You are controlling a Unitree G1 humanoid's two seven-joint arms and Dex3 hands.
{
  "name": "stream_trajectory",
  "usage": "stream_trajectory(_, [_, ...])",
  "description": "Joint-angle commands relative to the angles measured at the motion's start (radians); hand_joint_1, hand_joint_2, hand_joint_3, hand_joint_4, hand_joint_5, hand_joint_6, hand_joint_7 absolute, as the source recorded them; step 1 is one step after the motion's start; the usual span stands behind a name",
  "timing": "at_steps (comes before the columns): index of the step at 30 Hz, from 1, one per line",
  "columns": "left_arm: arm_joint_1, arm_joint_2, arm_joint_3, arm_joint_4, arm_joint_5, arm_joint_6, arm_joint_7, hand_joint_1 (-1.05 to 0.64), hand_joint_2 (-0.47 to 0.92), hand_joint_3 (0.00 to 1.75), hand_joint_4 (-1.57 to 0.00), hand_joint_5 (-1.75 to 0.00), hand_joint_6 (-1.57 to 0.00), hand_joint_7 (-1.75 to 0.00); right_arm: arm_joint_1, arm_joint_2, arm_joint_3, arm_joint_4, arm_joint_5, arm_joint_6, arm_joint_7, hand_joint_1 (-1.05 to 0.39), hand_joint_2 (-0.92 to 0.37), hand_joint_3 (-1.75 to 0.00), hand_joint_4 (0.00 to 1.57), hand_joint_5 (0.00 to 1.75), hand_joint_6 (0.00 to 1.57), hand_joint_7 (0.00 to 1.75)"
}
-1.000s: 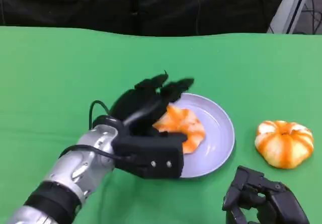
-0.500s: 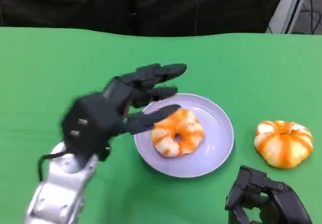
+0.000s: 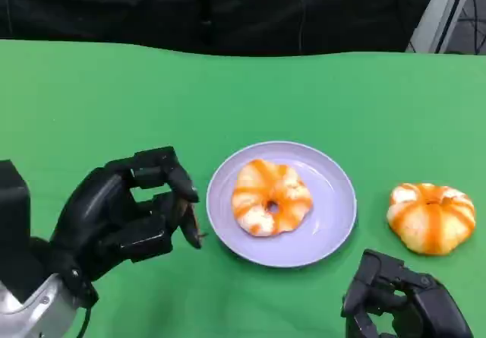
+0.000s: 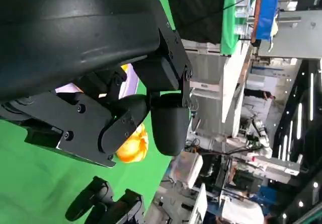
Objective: Grasp the bread from the table and place it into the plate.
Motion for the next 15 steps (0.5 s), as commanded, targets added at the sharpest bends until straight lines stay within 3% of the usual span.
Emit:
stream_trajectory(1, [0.182, 0.071, 0.076, -0.037, -0.041, -0.044, -0.102, -0.1, 0.56, 1.26, -0.88, -1.75, -0.79, -1.64, 0.002, -0.013, -0.006, 0.003, -0.005, -0.018, -0.003, -0.14, -0.65, -1.05, 0.76, 1.75, 0.71, 1.53])
stream_trajectory(6, [0.266, 0.082, 0.13, 0.027, -0.066, -0.104, -0.182, -0.09, 0.62, 1.13, -0.86, -1.75, -0.76, -1.66, -0.007, -0.01, -0.009, 0.015, -0.012, -0.025, -0.007, -0.13, -0.65, -1.04, 0.76, 1.75, 0.71, 1.54])
stream_trajectory(15, [0.291, 0.07, 0.15, 0.116, -0.09, -0.131, -0.232, -0.08, 0.68, 0.98, -0.85, -1.75, -0.78, -1.63, -0.016, -0.014, -0.014, 0.032, -0.009, -0.037, -0.003, -0.13, -0.65, -1.03, 0.76, 1.75, 0.7, 1.54])
